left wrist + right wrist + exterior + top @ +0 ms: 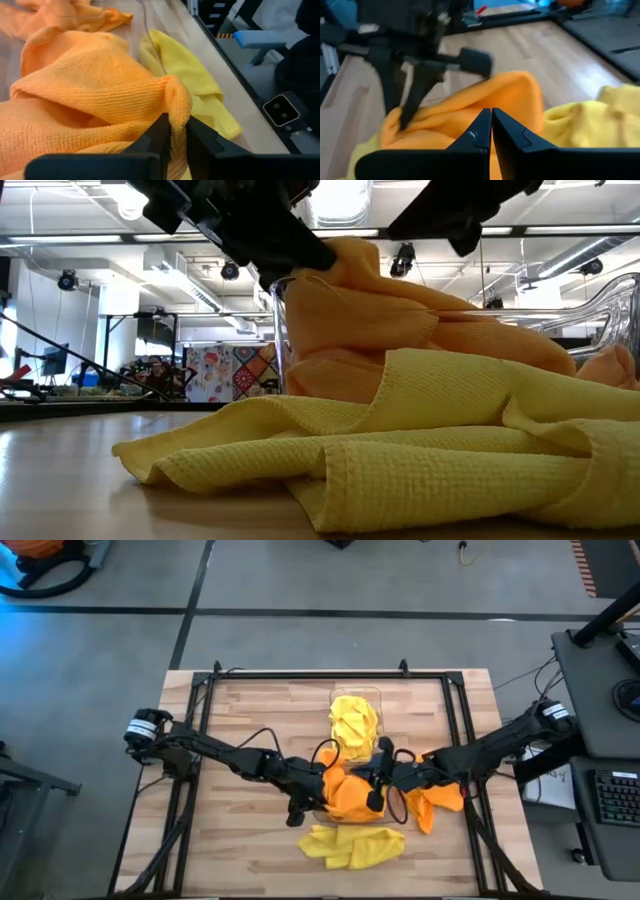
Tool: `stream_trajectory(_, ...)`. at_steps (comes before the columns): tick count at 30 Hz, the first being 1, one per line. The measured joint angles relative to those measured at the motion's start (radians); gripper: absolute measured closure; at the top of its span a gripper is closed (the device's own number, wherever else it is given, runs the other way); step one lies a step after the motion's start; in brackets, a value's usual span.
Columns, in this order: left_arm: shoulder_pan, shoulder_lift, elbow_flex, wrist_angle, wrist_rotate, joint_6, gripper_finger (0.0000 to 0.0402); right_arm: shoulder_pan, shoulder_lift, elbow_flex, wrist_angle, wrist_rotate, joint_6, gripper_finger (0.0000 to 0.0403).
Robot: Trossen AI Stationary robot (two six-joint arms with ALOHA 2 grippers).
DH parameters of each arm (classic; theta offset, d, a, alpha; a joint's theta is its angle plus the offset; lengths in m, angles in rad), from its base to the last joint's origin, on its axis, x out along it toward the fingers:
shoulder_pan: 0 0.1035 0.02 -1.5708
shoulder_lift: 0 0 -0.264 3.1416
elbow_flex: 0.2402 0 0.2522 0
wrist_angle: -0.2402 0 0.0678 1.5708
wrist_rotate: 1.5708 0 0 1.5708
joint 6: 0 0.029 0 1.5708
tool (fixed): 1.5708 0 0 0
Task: Sort microfiber towel by color & place in baskets
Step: Put the orange towel into the bottom transparent bin
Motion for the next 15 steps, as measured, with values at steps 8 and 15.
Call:
stream_trajectory(8, -0.001, 0.0, 0.091, -0.189, -0.006, -0.002, 0.0284, -0.002, 0.11, 0.001, 0.068, -0.097, 0.023, 0.0394)
stream_trajectory(15, -0.001, -0.002, 0.22, -0.425, -0.006, 0.051, 0.0214, -0.009, 0.158, 0.001, 0.07, -0.128, 0.033, 0.0394)
